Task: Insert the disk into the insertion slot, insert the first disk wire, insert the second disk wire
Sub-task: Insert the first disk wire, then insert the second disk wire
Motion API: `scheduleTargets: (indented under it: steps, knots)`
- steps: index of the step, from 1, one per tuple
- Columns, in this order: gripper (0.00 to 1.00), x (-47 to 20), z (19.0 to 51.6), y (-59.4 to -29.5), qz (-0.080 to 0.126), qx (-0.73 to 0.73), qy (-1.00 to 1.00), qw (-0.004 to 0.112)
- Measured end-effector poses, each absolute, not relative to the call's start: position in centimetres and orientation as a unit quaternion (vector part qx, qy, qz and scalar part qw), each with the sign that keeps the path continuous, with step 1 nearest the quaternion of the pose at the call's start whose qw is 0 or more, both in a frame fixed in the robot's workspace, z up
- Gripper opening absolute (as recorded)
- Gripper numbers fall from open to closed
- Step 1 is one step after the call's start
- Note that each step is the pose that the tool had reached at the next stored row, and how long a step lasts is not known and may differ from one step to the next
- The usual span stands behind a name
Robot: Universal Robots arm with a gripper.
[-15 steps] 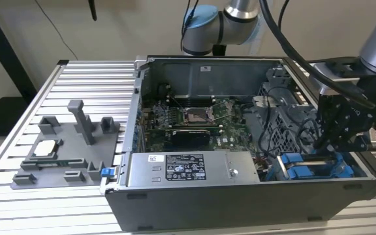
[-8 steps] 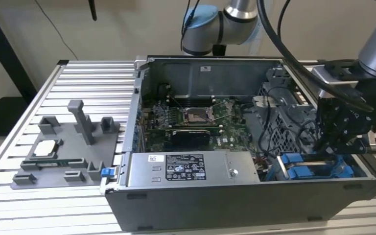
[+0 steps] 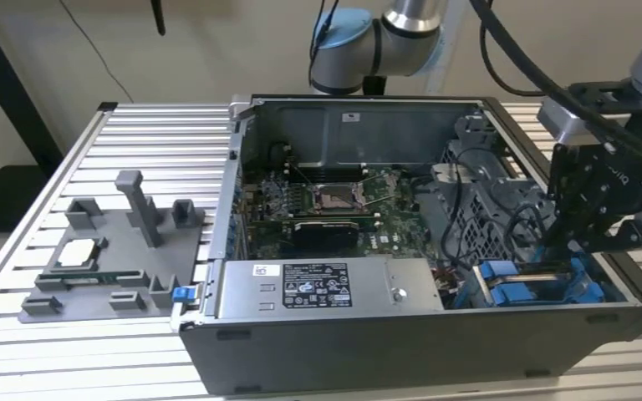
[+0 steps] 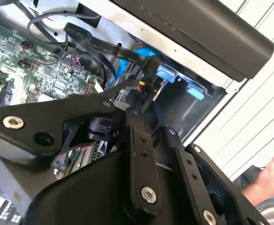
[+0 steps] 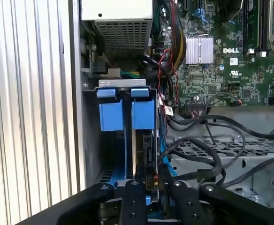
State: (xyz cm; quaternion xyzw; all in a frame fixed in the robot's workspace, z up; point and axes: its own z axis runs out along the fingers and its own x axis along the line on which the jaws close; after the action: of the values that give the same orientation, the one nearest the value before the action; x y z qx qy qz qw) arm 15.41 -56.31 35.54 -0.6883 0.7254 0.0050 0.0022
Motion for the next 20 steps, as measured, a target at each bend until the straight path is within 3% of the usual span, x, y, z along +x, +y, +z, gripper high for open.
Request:
scheduleTargets:
  steps: [4, 11, 20]
  knots:
    - [1.0, 15.5, 36.3, -56.3, 0.011, -0.689, 0.725, 0.008]
    - [1.0, 17.1, 36.3, -56.3, 0.049, -0.69, 0.721, 0.044]
    - [1.0, 18.9, 36.3, -57.1, 0.065, -0.689, 0.721, 0.037]
